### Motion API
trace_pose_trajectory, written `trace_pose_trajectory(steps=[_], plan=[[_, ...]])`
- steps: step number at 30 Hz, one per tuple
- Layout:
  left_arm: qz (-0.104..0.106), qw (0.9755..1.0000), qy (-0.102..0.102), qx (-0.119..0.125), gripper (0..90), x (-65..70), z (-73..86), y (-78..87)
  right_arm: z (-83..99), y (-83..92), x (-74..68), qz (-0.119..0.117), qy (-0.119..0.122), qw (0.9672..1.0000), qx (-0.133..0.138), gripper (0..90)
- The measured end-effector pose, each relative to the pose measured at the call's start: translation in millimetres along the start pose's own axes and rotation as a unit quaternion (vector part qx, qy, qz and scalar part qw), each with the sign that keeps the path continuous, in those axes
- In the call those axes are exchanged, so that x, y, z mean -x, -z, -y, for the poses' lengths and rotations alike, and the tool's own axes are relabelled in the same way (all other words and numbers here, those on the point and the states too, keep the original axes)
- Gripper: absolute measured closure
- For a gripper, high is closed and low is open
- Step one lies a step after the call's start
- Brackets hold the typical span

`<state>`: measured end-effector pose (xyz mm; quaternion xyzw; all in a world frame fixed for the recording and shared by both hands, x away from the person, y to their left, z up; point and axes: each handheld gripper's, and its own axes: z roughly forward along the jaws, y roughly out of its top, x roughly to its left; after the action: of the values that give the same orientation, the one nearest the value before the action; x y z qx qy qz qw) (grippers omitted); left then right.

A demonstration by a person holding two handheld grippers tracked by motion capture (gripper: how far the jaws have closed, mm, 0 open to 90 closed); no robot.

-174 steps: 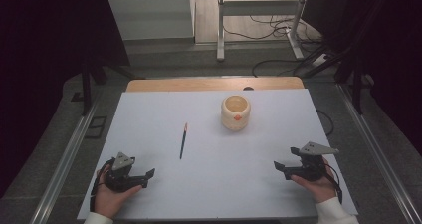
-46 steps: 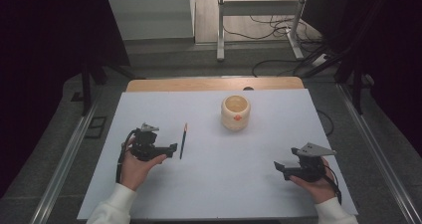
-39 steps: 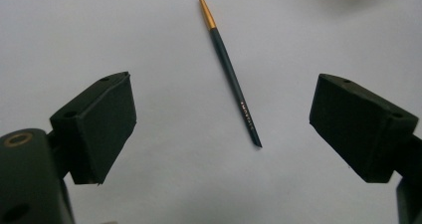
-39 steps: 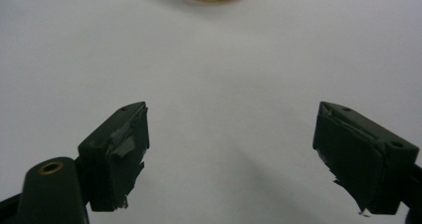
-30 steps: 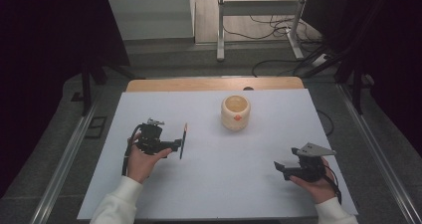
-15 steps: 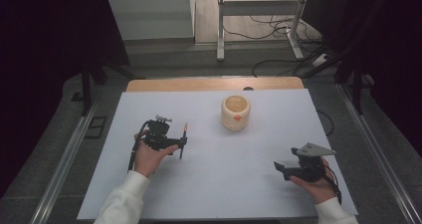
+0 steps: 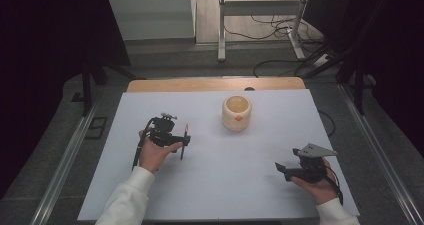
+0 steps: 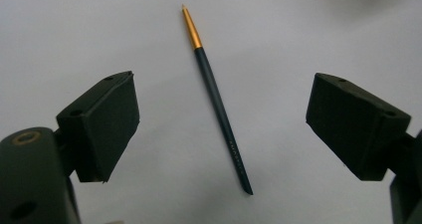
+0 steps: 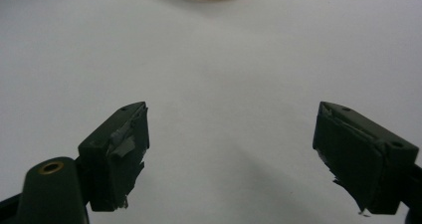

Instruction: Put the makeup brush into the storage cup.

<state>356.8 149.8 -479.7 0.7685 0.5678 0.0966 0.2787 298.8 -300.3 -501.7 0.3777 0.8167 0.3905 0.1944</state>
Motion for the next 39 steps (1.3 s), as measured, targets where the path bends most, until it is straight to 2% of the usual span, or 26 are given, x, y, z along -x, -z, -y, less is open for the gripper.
trace_pose_trajectory(steps=[4,9,15,24,27,29,33,39], plan=[[0.001,1.0000,0.004,-0.004,14.1,-1.2,-3.3,0.0,0.0,0.2,-0.1,0.001,-0.001,1.0000,0.001,15.3],[0.002,1.0000,0.001,-0.009,15.9,-2.2,-8.2,-0.6,-0.1,-0.1,-0.1,0.002,-0.001,1.0000,0.000,15.3],[0.004,0.9998,0.005,-0.021,16.3,-3.5,-13.9,-7.3,-0.1,0.0,-0.1,0.003,0.000,1.0000,-0.001,15.3],[-0.003,0.9994,0.004,-0.035,16.5,-5.7,-22.7,-17.5,-0.1,-0.2,0.0,0.004,0.002,1.0000,-0.002,15.3],[-0.003,0.9993,0.008,-0.037,16.6,-6.3,-24.1,-20.0,-0.1,-0.4,-0.1,0.004,0.003,1.0000,-0.003,15.3],[0.006,0.9991,0.020,-0.038,17.4,-7.2,-26.9,-23.5,0.0,-0.8,-0.3,0.006,0.003,1.0000,-0.004,15.3],[0.003,0.9992,0.022,-0.034,18.3,-5.2,-30.7,-26.8,0.0,-0.7,-0.4,0.006,0.004,1.0000,-0.004,15.4],[-0.003,0.9987,0.024,-0.045,18.5,-7.4,-31.8,-33.8,0.0,-0.3,-0.2,0.007,0.004,1.0000,-0.003,15.4]])
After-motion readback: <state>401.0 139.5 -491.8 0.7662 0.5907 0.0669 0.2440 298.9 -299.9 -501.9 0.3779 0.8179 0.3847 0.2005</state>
